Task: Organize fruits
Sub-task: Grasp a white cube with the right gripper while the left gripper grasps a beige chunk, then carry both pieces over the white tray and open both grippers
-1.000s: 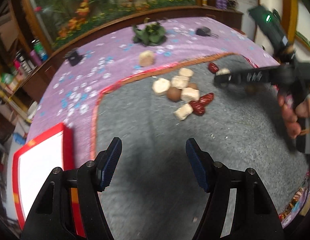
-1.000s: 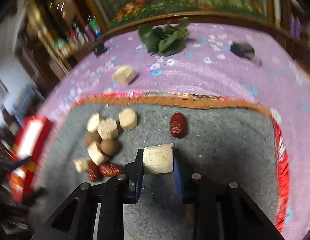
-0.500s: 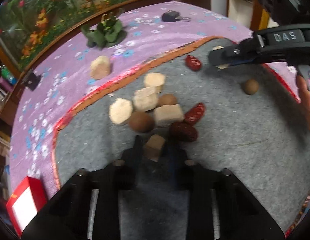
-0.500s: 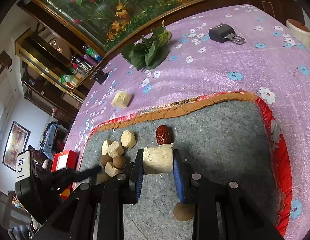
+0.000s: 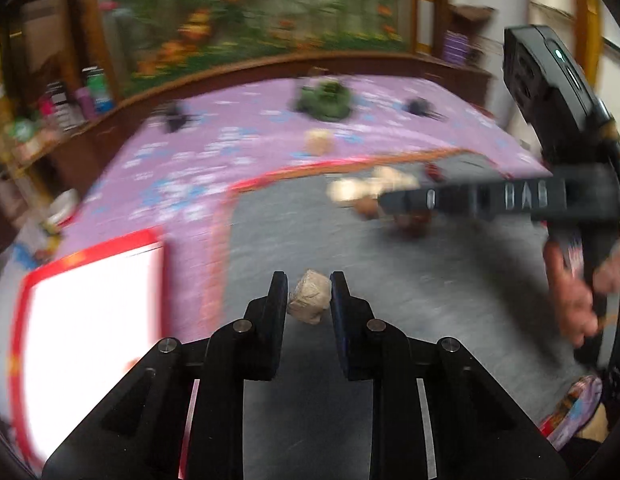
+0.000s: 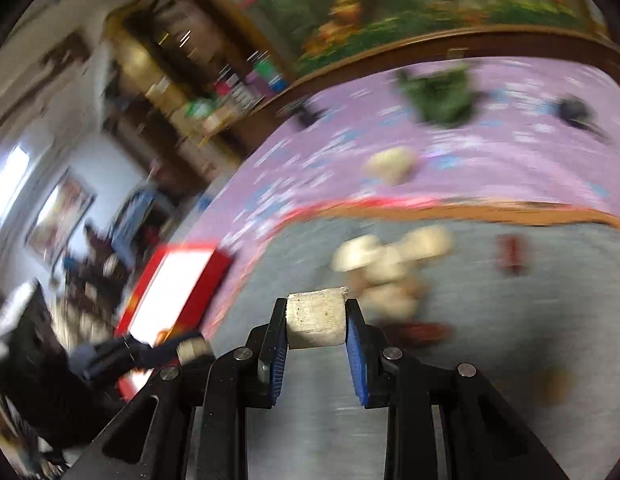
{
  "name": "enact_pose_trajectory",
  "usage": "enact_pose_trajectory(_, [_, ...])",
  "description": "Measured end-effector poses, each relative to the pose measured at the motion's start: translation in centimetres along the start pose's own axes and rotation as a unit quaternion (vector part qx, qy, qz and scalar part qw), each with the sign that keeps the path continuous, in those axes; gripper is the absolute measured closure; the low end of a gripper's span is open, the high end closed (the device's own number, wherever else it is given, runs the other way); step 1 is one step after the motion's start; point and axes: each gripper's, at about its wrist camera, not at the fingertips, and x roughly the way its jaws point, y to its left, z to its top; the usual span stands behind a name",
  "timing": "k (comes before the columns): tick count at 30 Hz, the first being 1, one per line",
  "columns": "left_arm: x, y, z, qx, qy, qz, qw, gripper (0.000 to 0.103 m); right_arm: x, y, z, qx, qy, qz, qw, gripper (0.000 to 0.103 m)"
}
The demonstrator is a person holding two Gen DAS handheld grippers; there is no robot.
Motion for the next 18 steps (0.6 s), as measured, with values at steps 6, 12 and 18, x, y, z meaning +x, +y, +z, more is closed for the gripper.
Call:
enact_pose_trajectory(6, [-3.3,8.1,-3.1,-0.093,-0.012,0.123,0.988,0.082,6.3,10.6,-1.4,-0.078,0.031,0.035,0.996,0.077])
enact_pose_trajectory(12, [-3.5,13.8,-6.5,-0.141,0.007,0.199,0.9697,0.082,11.1,17.1,-3.5,-0.121,0.059,0.054,0.989,0.077])
enact_pose_trajectory(18, [-3.2,15.9,-9.1,-0.158,0.027,0.217,0.9629,0.082,13.7,20.5,-4.7,-0.156,0.071,0.06,0.983,0.077])
